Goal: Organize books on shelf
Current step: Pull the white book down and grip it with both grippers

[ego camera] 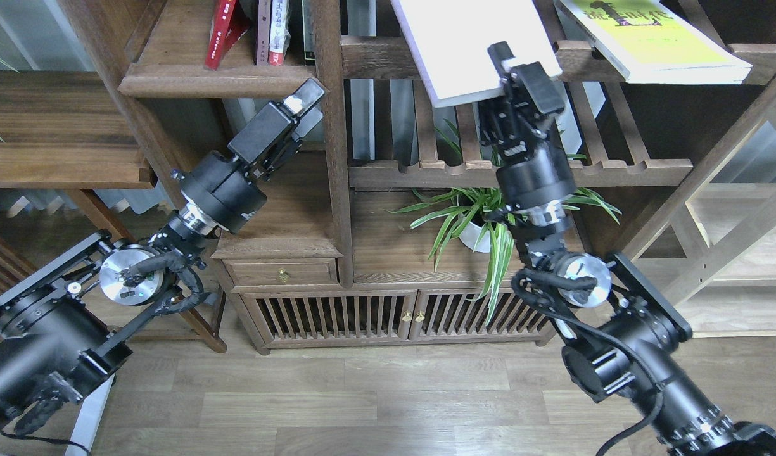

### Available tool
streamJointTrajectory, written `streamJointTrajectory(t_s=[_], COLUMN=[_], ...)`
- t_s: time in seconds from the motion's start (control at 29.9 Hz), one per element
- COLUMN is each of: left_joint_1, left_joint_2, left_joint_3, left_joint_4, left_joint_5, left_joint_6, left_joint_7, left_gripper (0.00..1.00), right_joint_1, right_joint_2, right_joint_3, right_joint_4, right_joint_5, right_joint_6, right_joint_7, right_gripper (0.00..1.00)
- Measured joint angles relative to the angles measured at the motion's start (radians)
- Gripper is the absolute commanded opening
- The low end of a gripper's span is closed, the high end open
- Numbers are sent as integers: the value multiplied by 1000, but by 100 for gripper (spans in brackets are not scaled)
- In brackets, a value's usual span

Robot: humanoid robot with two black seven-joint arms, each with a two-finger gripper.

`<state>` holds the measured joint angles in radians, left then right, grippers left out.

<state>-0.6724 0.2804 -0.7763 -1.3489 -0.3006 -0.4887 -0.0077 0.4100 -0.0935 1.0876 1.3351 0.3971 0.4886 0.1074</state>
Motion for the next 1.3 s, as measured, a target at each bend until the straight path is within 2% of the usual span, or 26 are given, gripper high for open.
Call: streamJointTrajectory(t_s=[0.53, 1.3], left_joint_1=[-21, -86], left_joint_2=[-93, -134], left_joint_3=[-45, -54], left_joint_4=[2, 4], left_joint_5=[-63, -95], left_joint_6=[0, 0], left_joint_7=[5, 8], left_gripper=[94, 91], right_joint_1=[0, 4], right_joint_2=[22, 87], right_joint_3=[-64, -94], right_joint_4=[0, -1], right_joint_5=[-7, -73], right_joint_6=[0, 0], right_joint_7=[-2, -5], right_gripper=[0, 0])
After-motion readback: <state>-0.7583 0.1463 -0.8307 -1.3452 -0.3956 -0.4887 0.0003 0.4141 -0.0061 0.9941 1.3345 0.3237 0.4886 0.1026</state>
